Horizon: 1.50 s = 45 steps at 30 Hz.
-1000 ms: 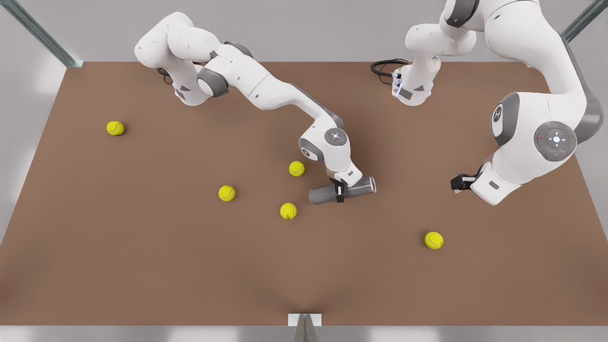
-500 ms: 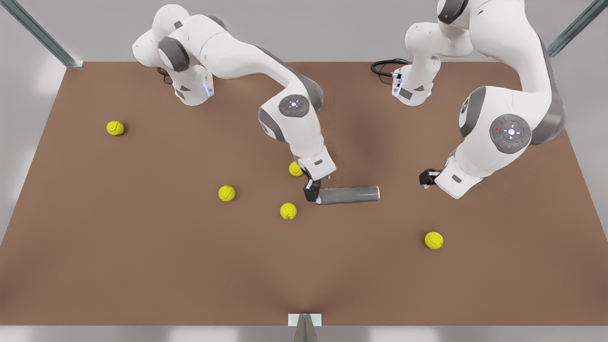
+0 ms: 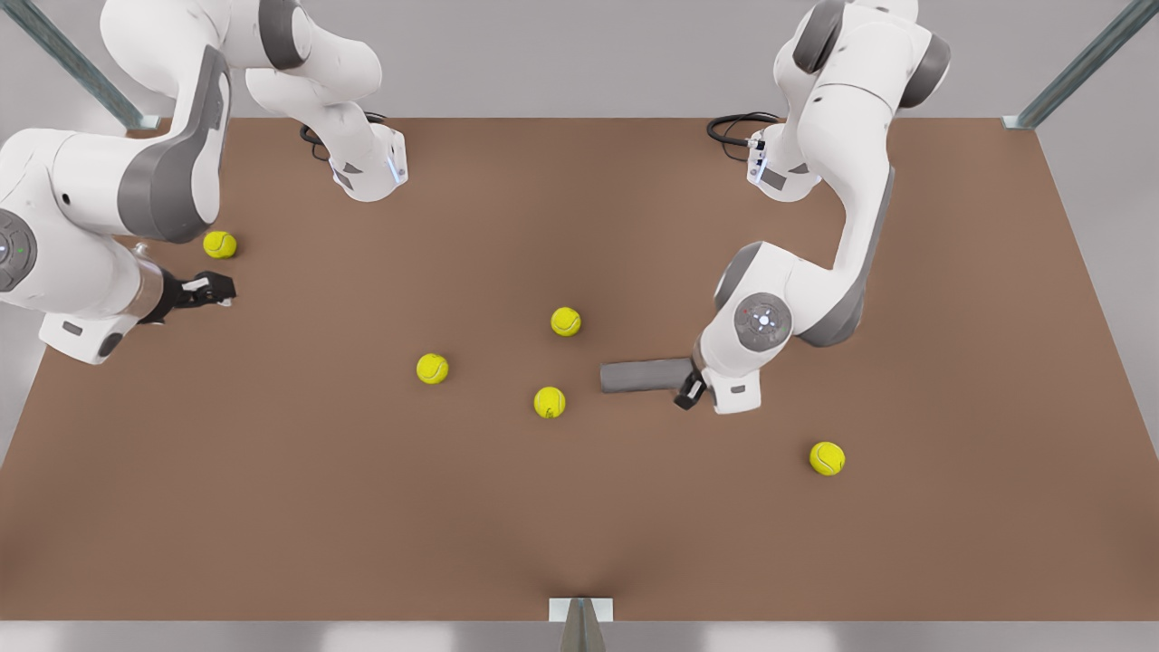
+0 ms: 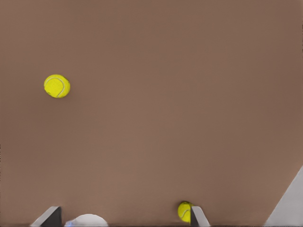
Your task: Put the tennis tube upright
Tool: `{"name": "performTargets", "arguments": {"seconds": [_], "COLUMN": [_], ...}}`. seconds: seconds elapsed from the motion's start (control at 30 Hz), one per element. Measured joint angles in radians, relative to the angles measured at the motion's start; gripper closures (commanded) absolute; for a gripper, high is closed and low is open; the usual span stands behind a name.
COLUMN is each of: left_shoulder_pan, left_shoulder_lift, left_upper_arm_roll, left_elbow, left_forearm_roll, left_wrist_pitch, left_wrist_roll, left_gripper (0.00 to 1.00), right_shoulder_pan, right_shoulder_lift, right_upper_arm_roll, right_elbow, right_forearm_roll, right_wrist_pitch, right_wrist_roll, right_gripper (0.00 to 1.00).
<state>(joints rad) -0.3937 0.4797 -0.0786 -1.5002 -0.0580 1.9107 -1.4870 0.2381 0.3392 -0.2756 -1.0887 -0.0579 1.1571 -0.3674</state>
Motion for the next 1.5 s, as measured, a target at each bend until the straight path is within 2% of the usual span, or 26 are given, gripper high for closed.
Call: {"name": "performTargets", "arguments": {"seconds": [0.17,0.4,0.67,1.47,1.5], "left_shoulder_pan": [-0.053,-0.081,-0.121,-0.139,-0.139], "left_shoulder_lift": [-0.061,0.029,0.039,0.202,0.206], "left_upper_arm_roll": [0.0,0.0,0.0,0.0,0.0], "left_elbow": [-0.182,-0.209,-0.313,-0.288,-0.286], "left_forearm_roll": [-0.006,-0.004,0.01,0.026,0.026], "left_wrist_pitch": [0.151,0.325,0.438,0.586,0.591], "left_wrist_roll": [-0.307,-0.62,-0.81,-0.853,-0.851], "left_gripper": [0.0,0.0,0.0,0.0,0.04], "right_shoulder_pan": [-0.025,-0.025,-0.016,-0.017,-0.017], "right_shoulder_lift": [-0.054,0.0,0.015,0.036,0.036], "right_upper_arm_roll": [0.001,0.0,0.003,0.004,0.003], "right_elbow": [-0.03,-0.036,-0.034,-0.036,-0.036], "right_forearm_roll": [0.005,0.001,0.0,0.009,0.009], "right_wrist_pitch": [-0.04,-0.057,-0.062,-0.061,-0.061], "right_wrist_roll": [0.043,0.091,0.128,0.175,0.176], "right_gripper": [0.0,0.0,0.0,0.0,0.0]}}
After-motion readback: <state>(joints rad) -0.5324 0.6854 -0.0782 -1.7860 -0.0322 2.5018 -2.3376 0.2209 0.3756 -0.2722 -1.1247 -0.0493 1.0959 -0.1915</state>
